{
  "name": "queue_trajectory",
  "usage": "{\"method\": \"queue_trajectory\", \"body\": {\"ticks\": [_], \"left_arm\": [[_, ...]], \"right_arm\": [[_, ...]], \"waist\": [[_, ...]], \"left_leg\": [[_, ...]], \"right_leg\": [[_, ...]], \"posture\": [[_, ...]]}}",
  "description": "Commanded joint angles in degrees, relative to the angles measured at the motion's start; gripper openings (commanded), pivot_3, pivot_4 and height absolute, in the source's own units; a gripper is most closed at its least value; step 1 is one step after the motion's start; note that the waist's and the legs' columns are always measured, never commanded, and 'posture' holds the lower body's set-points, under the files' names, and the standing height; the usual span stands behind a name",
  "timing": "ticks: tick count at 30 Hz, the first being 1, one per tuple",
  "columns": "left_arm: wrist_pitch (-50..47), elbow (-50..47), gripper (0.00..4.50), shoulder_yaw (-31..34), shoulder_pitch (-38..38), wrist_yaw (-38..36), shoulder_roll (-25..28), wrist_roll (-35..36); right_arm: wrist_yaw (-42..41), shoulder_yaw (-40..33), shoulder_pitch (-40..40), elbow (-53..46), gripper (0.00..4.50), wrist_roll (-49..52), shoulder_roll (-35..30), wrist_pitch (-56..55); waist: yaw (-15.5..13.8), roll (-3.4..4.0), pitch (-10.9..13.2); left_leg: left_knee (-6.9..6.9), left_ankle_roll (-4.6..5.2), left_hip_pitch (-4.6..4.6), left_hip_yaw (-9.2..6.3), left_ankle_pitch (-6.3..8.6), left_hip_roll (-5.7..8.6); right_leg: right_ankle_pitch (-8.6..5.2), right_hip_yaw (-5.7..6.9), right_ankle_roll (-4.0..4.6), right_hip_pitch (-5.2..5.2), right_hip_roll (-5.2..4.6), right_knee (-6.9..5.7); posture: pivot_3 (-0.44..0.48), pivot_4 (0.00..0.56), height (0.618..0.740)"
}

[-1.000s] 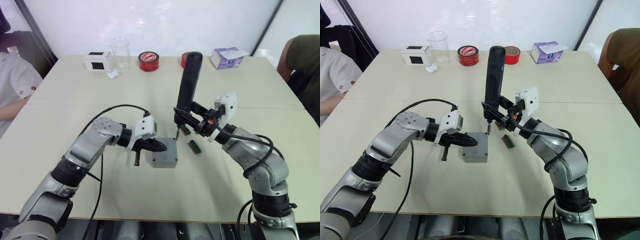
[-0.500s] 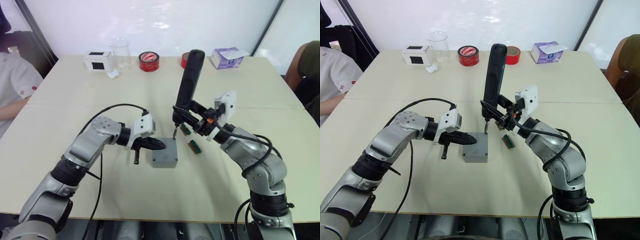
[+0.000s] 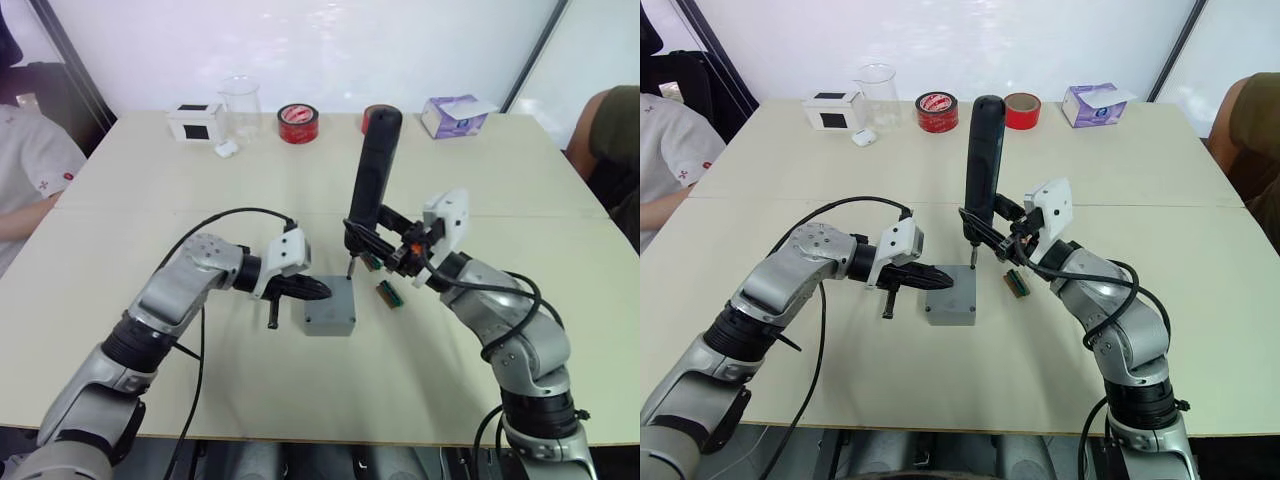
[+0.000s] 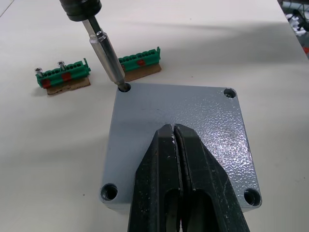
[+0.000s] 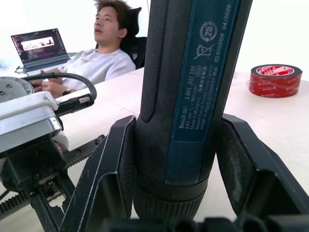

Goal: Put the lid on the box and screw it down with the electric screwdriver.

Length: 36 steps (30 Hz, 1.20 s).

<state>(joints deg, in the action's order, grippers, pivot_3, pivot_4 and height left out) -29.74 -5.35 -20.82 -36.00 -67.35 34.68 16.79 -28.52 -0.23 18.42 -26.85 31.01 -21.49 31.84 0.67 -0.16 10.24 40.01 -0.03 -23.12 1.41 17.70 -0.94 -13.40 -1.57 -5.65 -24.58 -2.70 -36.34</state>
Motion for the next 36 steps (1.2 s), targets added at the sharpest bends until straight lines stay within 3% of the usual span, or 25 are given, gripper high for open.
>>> {"method": "queue_trajectory", "body": {"ticks": [1,10,18,36], "left_arm": [[-1.3,-0.7,0.0,-0.4,2.0,0.2,0.9,-1.0],[-2.6,-2.3,0.0,-0.5,3.3,0.8,0.8,-1.1],[-3.5,-3.4,0.0,-0.1,3.8,1.4,1.0,-0.9],[-1.9,-1.2,0.0,-1.0,3.8,1.5,0.0,-1.9]], "right_arm": [[-0.5,1.5,-1.7,-1.2,1.85,-0.8,-0.7,0.3],[-1.6,2.7,-3.6,-0.2,1.85,-1.5,-1.2,-0.2],[-1.8,5.0,-4.2,1.8,1.85,-4.8,-3.1,-0.6],[0.6,6.1,-5.8,2.9,1.85,-6.1,-1.0,-0.8]], "waist": [[0.0,0.0,0.0],[0.1,-0.05,-0.1],[0.1,-0.25,-0.6],[0.0,-0.58,-1.2]], "left_leg": [[0.0,0.0,0.05,0.0,0.0,0.0],[-0.1,0.02,0.76,0.0,0.02,-0.02],[-0.11,0.02,0.82,-0.01,0.02,-0.03],[-0.73,0.04,1.77,0.02,0.03,-0.04]], "right_leg": [[0.0,0.0,0.0,0.05,0.0,0.0],[-0.1,-0.01,0.14,0.74,0.01,0.07],[-0.13,-0.01,0.19,0.8,0.01,0.08],[-0.42,-0.03,0.55,1.48,-0.09,0.24]], "posture": [[0.0,0.15,0.74],[0.0,0.15,0.74],[0.0,0.15,0.74],[0.0,0.15,0.74]]}}
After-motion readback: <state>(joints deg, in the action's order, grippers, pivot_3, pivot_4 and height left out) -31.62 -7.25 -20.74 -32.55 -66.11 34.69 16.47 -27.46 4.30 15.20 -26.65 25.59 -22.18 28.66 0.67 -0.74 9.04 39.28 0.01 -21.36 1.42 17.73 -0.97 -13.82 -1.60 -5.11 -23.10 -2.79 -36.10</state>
